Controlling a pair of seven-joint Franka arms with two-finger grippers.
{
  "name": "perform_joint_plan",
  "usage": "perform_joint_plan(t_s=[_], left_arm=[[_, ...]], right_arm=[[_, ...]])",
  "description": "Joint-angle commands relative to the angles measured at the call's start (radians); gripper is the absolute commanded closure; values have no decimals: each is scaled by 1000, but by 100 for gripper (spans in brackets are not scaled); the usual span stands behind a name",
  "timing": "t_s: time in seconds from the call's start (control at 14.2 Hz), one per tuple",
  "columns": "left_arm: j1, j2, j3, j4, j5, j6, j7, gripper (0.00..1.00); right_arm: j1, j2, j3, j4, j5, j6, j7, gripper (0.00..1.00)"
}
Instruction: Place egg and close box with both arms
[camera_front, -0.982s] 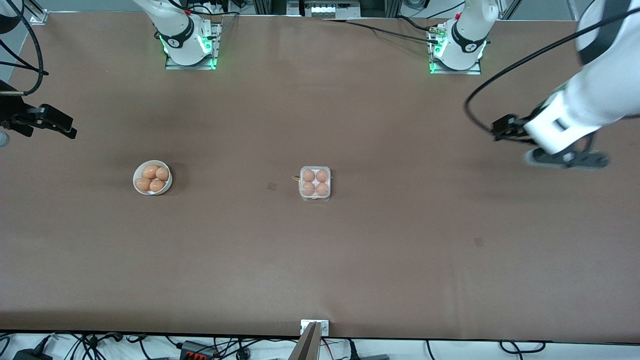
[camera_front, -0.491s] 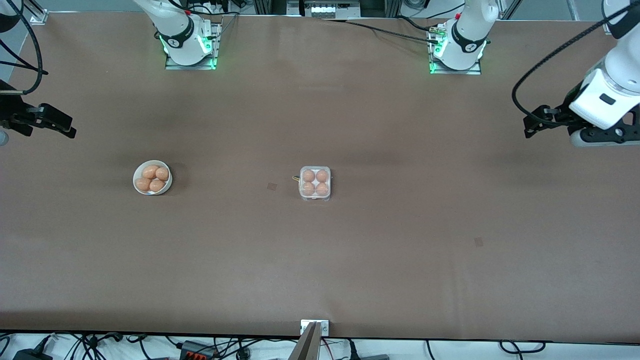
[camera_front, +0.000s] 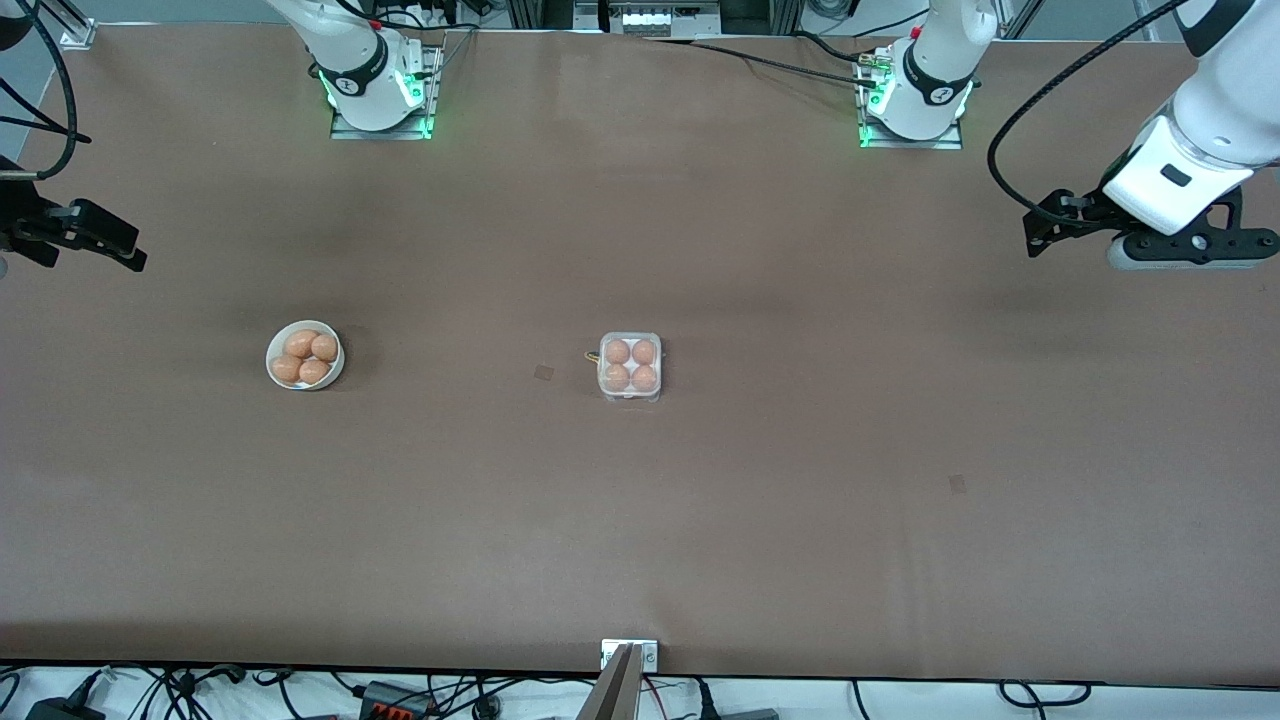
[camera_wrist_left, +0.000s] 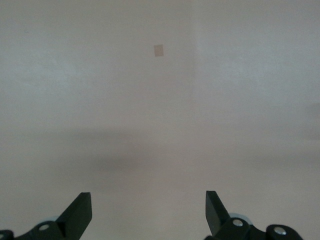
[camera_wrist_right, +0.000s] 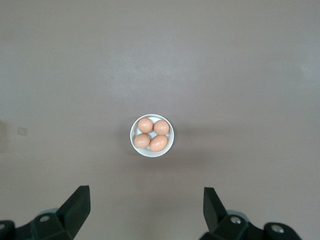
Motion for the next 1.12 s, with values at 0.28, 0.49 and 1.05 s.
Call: perform_joint_plan(t_s=[0.28, 0.49, 1.05], left_arm=[[3, -4, 4, 5, -20, 9, 53, 0], [3, 7, 4, 34, -20, -7, 53, 0], [11, 7, 6, 70, -24, -33, 53, 0]], right_arm=[[-9, -22, 12, -15, 4, -23, -7, 0], [-9, -23, 12, -17, 4, -24, -7, 0], [-9, -23, 12, -17, 4, -24, -6, 0]])
